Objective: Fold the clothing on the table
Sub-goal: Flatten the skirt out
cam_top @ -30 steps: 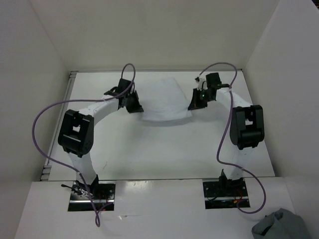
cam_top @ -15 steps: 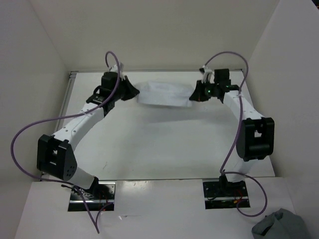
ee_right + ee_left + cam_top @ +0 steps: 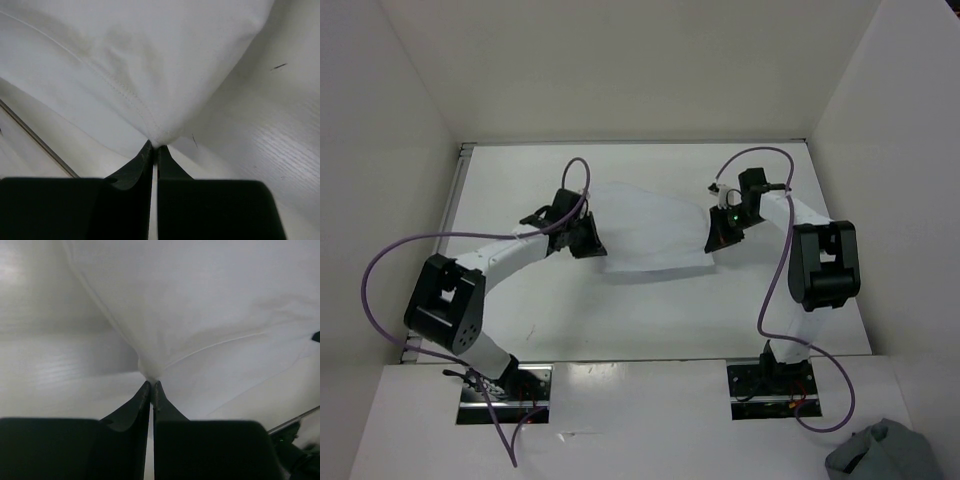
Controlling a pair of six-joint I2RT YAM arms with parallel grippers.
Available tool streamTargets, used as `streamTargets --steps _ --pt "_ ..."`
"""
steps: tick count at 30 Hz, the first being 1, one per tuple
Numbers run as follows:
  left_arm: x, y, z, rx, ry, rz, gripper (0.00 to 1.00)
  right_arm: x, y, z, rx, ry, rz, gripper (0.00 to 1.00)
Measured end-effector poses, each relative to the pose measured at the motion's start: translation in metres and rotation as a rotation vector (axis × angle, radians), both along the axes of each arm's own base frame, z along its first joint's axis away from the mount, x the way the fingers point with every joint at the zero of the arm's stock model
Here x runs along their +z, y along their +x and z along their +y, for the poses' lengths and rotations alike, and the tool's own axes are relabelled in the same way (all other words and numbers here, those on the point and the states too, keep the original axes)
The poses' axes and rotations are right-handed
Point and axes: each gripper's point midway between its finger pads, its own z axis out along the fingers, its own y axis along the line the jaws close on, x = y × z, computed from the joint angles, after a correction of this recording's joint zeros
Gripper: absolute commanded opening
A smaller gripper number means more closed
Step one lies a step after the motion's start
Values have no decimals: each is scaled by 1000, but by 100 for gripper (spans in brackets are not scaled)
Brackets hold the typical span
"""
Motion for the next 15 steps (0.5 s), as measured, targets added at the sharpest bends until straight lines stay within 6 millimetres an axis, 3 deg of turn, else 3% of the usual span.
streamTargets --steps 2,5,8,9,12,15 --pt "18 23 -6 -1 -4 -33 7 10 14 1 -18 6 -27 0" --pt "47 89 -20 -10 -17 -109 3 44 61 8 -46 32 -122 0" --pt "82 168 -30 -3 -35 -216 2 103 136 15 -77 77 -322 0" --pt "97 184 -30 -3 -35 -259 2 124 152 16 -86 97 -389 0" --pt "148 202 -20 21 -24 -381 1 188 170 13 -104 165 -552 0" --pt "211 185 -9 40 -20 -528 1 232 154 5 -114 188 -666 0"
